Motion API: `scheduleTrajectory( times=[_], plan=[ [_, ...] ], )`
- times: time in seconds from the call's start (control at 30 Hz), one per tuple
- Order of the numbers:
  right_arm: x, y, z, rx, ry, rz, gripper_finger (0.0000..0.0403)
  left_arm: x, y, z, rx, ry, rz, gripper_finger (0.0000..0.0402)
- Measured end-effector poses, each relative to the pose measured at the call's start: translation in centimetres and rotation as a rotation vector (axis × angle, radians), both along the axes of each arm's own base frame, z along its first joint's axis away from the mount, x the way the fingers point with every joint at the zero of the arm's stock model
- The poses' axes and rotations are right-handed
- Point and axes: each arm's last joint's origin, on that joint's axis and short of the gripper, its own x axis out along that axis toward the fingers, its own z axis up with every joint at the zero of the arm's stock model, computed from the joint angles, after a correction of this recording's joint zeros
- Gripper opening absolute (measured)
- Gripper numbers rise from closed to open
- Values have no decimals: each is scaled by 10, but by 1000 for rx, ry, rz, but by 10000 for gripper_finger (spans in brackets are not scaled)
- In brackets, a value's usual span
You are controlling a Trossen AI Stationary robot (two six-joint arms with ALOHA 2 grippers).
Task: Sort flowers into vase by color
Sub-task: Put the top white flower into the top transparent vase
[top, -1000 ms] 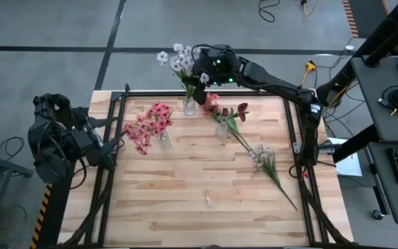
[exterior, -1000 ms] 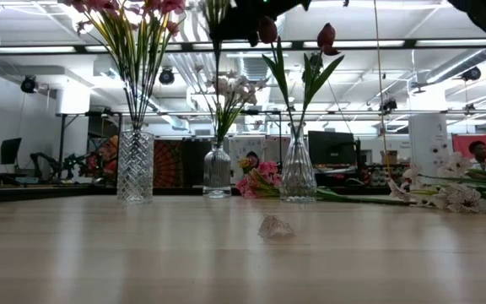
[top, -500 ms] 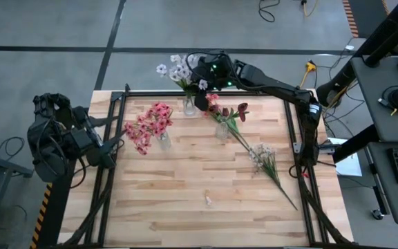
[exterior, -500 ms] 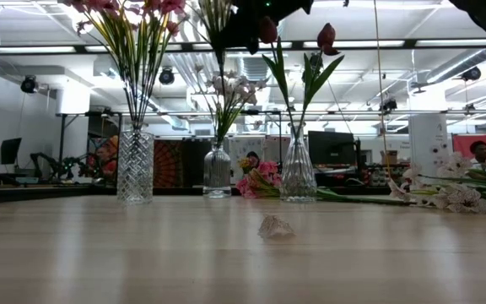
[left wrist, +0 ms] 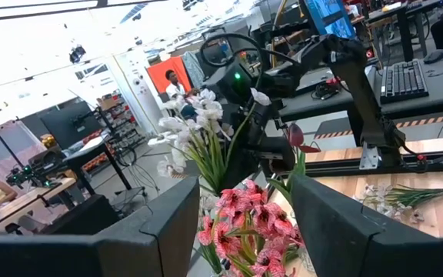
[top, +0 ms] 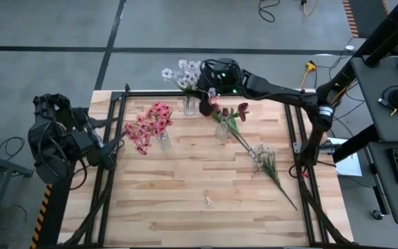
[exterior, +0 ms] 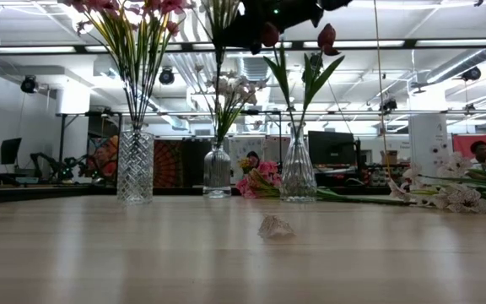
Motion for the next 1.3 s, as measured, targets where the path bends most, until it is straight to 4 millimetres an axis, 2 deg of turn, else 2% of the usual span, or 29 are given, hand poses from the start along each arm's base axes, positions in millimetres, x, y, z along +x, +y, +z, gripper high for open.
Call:
scheduleTrajectory(
  times=[0.3,0.6,0.9,1.3],
  plan=[
    [-5,-1,-9,-52,-71,-119,18,0,0,0,-1,0,1,190],
    [-8,-9,1,-109,-108,-165,18,1,8,-7,-13,-8,39,190],
    [-14,-23,7,-90,-128,-211,18,7,23,-7,-18,-13,151,190],
    [1,-31,-16,-79,-93,-198,18,6,26,-6,-22,-17,164,190]
  ],
)
